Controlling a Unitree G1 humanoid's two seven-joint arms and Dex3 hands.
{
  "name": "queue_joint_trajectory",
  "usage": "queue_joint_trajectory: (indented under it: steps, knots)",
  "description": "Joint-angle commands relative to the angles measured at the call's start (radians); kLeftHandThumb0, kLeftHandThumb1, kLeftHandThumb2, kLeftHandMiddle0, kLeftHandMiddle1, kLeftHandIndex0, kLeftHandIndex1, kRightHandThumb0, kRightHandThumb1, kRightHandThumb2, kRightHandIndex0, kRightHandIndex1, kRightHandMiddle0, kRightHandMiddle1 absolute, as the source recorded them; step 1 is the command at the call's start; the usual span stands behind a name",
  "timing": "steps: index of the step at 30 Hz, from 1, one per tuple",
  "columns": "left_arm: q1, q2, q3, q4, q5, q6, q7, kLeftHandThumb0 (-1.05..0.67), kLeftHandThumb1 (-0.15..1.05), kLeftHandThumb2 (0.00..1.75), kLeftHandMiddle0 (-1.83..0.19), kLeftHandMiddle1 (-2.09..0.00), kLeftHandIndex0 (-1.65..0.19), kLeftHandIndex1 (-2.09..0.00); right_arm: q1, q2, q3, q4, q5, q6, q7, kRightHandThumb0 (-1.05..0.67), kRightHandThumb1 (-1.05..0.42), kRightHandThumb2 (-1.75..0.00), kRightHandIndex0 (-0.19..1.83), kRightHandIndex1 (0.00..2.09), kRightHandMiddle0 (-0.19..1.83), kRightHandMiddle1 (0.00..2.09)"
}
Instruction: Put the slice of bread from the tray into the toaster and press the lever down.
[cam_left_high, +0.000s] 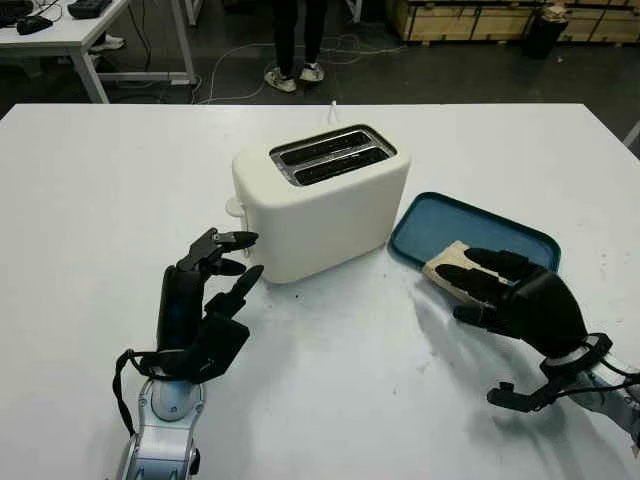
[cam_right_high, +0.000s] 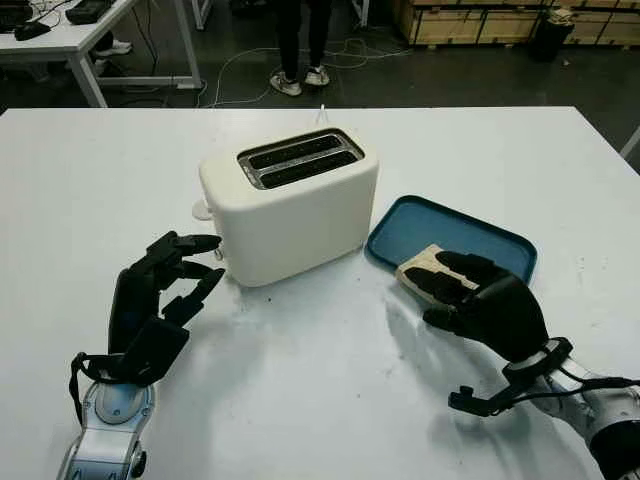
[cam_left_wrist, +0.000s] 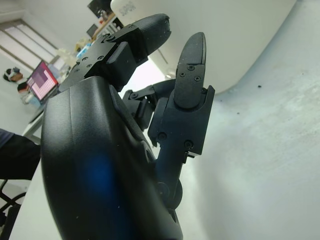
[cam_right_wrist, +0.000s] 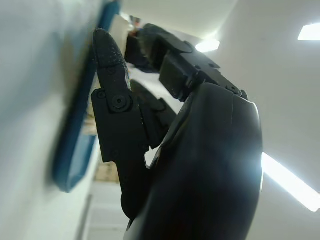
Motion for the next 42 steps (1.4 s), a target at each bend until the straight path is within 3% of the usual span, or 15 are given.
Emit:
queue_joint_trajectory:
  steps: [1,2,3,5,9,12,14,17,20,23,36,42]
  knots:
    - [0.005,0.003,-0.003,-0.013,0.002,-0.011,-0.005,-0.37,0.92,0.18,-0.54,-1.17,-0.59,-0.7,0.002,-0.006,0.004,-0.012,-0.034,0.051,-0.04,-0.49,-0.92,-0.07,0.99,0.9,1.12,0.32]
    - [0.005,0.005,-0.003,-0.014,0.003,-0.011,-0.006,-0.37,0.92,0.18,-0.53,-1.17,-0.59,-0.7,0.001,-0.005,0.006,-0.013,-0.042,0.063,-0.051,-0.51,-0.92,-0.08,0.91,1.21,1.03,0.59]
    - [0.004,0.005,-0.003,-0.014,0.001,-0.012,-0.008,-0.37,0.92,0.18,-0.53,-1.17,-0.59,-0.7,-0.002,-0.005,0.009,-0.012,-0.049,0.071,-0.063,-0.52,-0.92,-0.09,0.87,1.34,0.95,0.78]
    - [0.003,0.004,-0.002,-0.013,-0.002,-0.014,-0.009,-0.37,0.92,0.18,-0.53,-1.18,-0.59,-0.7,-0.006,-0.007,0.015,-0.01,-0.057,0.079,-0.071,-0.52,-0.92,-0.11,0.84,1.34,0.88,0.89]
    - [0.001,0.005,-0.002,-0.012,-0.008,-0.015,-0.015,-0.37,0.92,0.18,-0.52,-1.18,-0.59,-0.71,-0.011,-0.012,0.015,-0.003,-0.042,0.049,-0.07,-0.51,-0.92,-0.1,0.83,1.02,0.89,0.67]
    - [0.001,0.006,-0.003,-0.012,-0.007,-0.016,-0.02,-0.36,0.92,0.18,-0.52,-1.18,-0.58,-0.71,-0.013,-0.029,0.01,-0.003,-0.003,-0.02,-0.025,-0.51,-0.92,-0.02,0.79,0.59,0.9,0.23]
    - [0.0,0.006,-0.003,-0.013,-0.005,-0.013,-0.021,-0.37,0.92,0.18,-0.52,-1.19,-0.58,-0.71,-0.013,-0.043,0.006,-0.008,0.01,-0.043,0.009,-0.59,-0.88,0.0,0.67,0.28,0.76,0.06]
    - [-0.003,0.006,-0.002,-0.01,-0.006,-0.014,-0.022,-0.37,0.92,0.18,-0.51,-1.2,-0.59,-0.71,0.001,-0.064,-0.017,-0.041,0.059,-0.066,0.11,-0.71,-0.86,0.0,0.44,0.05,0.53,0.01]
    - [-0.005,0.005,-0.002,-0.01,-0.011,-0.014,-0.026,-0.37,0.92,0.18,-0.5,-1.2,-0.58,-0.71,0.023,-0.077,-0.046,-0.083,0.116,-0.08,0.2,-0.81,-0.84,0.0,0.27,0.01,0.34,0.0]
    - [-0.006,0.003,-0.003,-0.008,-0.01,-0.014,-0.026,-0.36,0.92,0.18,-0.51,-1.22,-0.58,-0.72,0.037,-0.073,-0.068,-0.1,0.134,-0.09,0.208,-0.87,-0.82,0.0,0.23,0.0,0.27,0.0]
    - [-0.006,0.005,-0.002,-0.004,-0.011,-0.021,-0.024,-0.34,0.92,0.18,-0.51,-1.23,-0.58,-0.74,0.151,-0.083,-0.223,-0.217,0.227,-0.073,0.349,-0.96,-0.8,0.0,0.08,0.0,0.15,0.0]
    - [-0.005,0.005,-0.004,-0.007,-0.004,-0.014,-0.024,-0.36,0.92,0.18,-0.5,-1.22,-0.57,-0.74,0.16,-0.062,-0.23,-0.202,0.215,-0.025,0.43,-1.04,-0.79,0.0,0.05,0.01,0.12,0.01]
